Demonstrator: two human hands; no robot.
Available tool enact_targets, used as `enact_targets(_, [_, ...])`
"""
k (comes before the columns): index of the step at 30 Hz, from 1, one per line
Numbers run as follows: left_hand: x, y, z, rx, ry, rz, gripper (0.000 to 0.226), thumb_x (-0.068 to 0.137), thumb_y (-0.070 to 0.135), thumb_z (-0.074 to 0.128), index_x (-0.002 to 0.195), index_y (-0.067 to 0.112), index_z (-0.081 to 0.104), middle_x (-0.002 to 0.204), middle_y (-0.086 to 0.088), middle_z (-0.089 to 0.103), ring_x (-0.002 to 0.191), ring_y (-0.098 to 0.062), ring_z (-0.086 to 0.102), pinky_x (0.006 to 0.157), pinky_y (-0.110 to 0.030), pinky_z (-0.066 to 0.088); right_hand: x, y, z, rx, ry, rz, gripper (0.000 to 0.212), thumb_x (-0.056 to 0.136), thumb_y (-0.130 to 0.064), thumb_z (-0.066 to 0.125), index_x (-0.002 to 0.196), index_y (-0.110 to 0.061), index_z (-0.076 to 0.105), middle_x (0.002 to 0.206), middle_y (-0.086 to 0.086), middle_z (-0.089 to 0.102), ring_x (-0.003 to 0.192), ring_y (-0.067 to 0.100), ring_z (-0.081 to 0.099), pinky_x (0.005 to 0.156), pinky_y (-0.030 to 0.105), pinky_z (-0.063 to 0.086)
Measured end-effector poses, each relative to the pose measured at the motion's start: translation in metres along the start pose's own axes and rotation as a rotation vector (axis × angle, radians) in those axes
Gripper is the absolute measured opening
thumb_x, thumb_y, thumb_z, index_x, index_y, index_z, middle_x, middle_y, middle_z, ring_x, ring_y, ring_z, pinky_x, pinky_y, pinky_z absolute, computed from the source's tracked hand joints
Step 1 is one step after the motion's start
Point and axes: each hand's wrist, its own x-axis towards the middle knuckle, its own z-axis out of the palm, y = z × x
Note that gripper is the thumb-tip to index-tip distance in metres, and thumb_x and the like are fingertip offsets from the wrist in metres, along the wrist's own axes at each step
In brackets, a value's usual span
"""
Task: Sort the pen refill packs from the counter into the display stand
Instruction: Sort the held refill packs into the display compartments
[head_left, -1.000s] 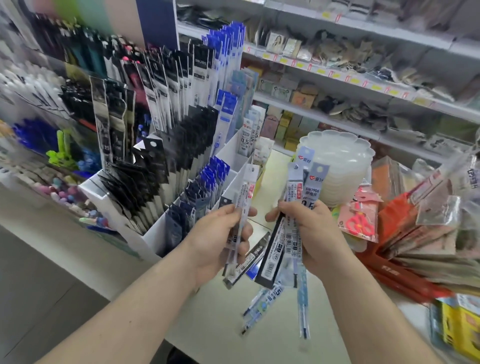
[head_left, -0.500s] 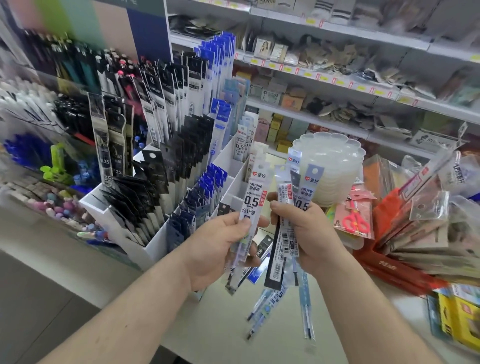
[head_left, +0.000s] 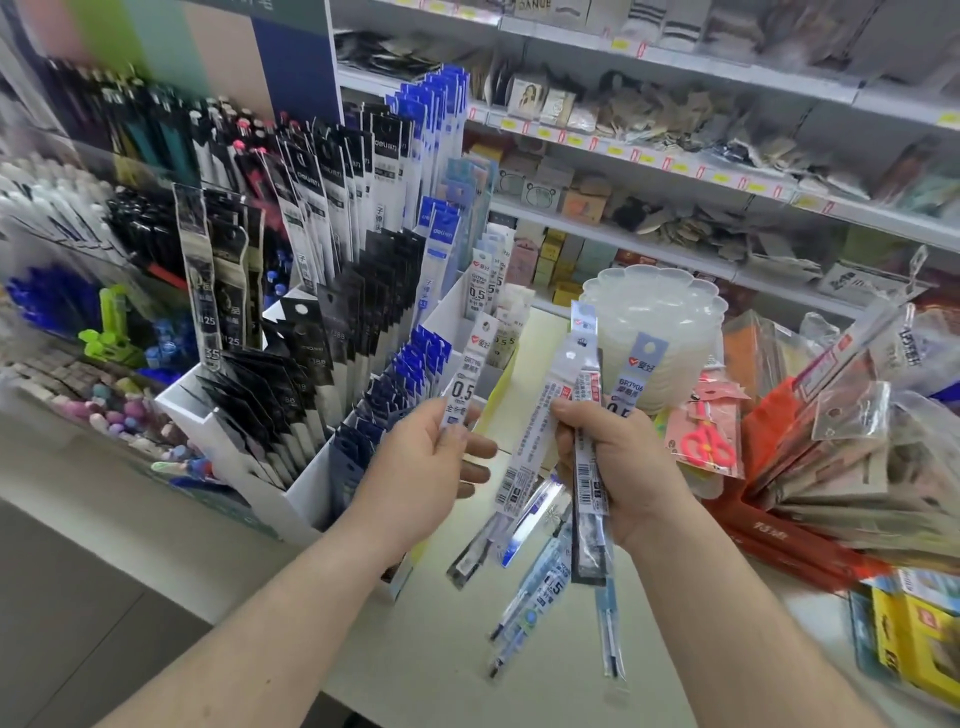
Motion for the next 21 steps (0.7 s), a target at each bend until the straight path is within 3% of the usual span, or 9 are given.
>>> enact_targets(3, [0.0, -0.008, 0.006, 0.169, 0.065, 0.15, 0.021, 0.104, 0.021, 0.043, 0.098, 0.036, 0.057, 0.081, 0.012, 0.068, 0.07, -0.005, 0.059, 0.072, -0.031, 0.051, 0.001, 0.0, 0.007, 0.0, 0.118, -0.004, 0.023, 0.083, -0.004, 0.07, 0.063, -0.005, 0.06, 0.052, 0.009, 0.051, 0.043, 0.02, 0.051, 0.052, 0.026, 0.047])
enact_targets(5, [-0.005, -0.006, 0.014, 0.332, 0.035, 0.255, 0.014, 0.1, 0.027, 0.048, 0.101, 0.036, 0.058, 0.083, 0.011, 0.064, 0.073, -0.005, 0.056, 0.069, -0.029, 0.044, 0.002, 0.002, 0.014, -0.017, 0.192, 0.005, 0.023, 0.075, -0.007, 0.073, 0.056, -0.006, 0.061, 0.059, 0.013, 0.047, 0.058, 0.026, 0.047, 0.065, 0.037, 0.044])
enact_targets(8, [-0.01, -0.001, 0.023, 0.457, -0.131, 0.257, 0.026, 0.086, 0.034, 0.059, 0.111, 0.038, 0.056, 0.076, 0.013, 0.056, 0.067, -0.005, 0.053, 0.063, -0.025, 0.04, 0.004, 0.002, 0.017, 0.042, 0.214, 0.055, 0.029, 0.079, 0.004, 0.065, 0.051, -0.003, 0.058, 0.053, 0.013, 0.05, 0.057, 0.028, 0.051, 0.06, 0.046, 0.05])
enact_targets(10, [-0.009, -0.001, 0.024, 0.343, -0.274, 0.163, 0.036, 0.076, 0.037, 0.058, 0.111, 0.039, 0.056, 0.077, 0.016, 0.06, 0.062, -0.004, 0.052, 0.063, -0.027, 0.044, 0.002, -0.002, 0.018, 0.064, 0.15, 0.078, 0.031, 0.081, 0.005, 0.065, 0.051, -0.002, 0.06, 0.051, 0.012, 0.051, 0.052, 0.028, 0.051, 0.055, 0.042, 0.05])
enact_targets(12, [-0.003, -0.005, 0.026, 0.226, -0.331, 0.081, 0.025, 0.078, 0.026, 0.053, 0.101, 0.033, 0.059, 0.079, 0.009, 0.061, 0.068, -0.015, 0.053, 0.069, -0.034, 0.046, 0.0, -0.005, 0.014, 0.081, 0.078, 0.089, 0.027, 0.085, 0.001, 0.067, 0.058, -0.001, 0.064, 0.052, 0.011, 0.054, 0.048, 0.026, 0.053, 0.055, 0.038, 0.049])
enact_targets(14, [0.001, -0.005, 0.027, 0.021, -0.299, -0.047, 0.02, 0.089, 0.008, 0.047, 0.094, 0.021, 0.061, 0.076, -0.004, 0.054, 0.065, -0.017, 0.046, 0.065, -0.035, 0.041, 0.001, -0.006, 0.006, 0.076, 0.045, 0.058, 0.026, 0.087, -0.006, 0.069, 0.063, -0.001, 0.064, 0.054, 0.009, 0.056, 0.052, 0.025, 0.053, 0.063, 0.043, 0.047])
enact_targets(17, [0.003, -0.001, 0.028, -0.354, -0.256, -0.178, 0.029, 0.097, -0.003, 0.04, 0.112, 0.01, 0.061, 0.066, 0.0, 0.05, 0.061, -0.015, 0.049, 0.057, -0.028, 0.044, 0.003, -0.006, -0.004, 0.001, 0.077, -0.04, 0.019, 0.09, -0.012, 0.069, 0.072, -0.005, 0.069, 0.06, 0.008, 0.061, 0.059, 0.025, 0.053, 0.066, 0.045, 0.045])
enact_targets(19, [0.003, 0.002, 0.029, -0.41, -0.256, -0.174, 0.024, 0.101, 0.003, 0.043, 0.113, 0.014, 0.06, 0.065, 0.002, 0.048, 0.058, -0.014, 0.049, 0.052, -0.026, 0.044, 0.005, -0.003, -0.005, -0.074, 0.118, -0.095, 0.013, 0.091, -0.014, 0.069, 0.084, -0.004, 0.068, 0.062, 0.01, 0.063, 0.065, 0.03, 0.054, 0.068, 0.053, 0.049])
enact_targets(21, [0.001, 0.002, 0.032, -0.304, -0.26, -0.125, 0.013, 0.102, 0.011, 0.049, 0.103, 0.019, 0.058, 0.063, 0.007, 0.045, 0.053, -0.008, 0.043, 0.047, -0.019, 0.037, 0.007, 0.001, -0.003, -0.131, 0.155, -0.122, 0.015, 0.091, -0.019, 0.07, 0.089, -0.003, 0.069, 0.068, 0.017, 0.066, 0.068, 0.039, 0.057, 0.077, 0.061, 0.052])
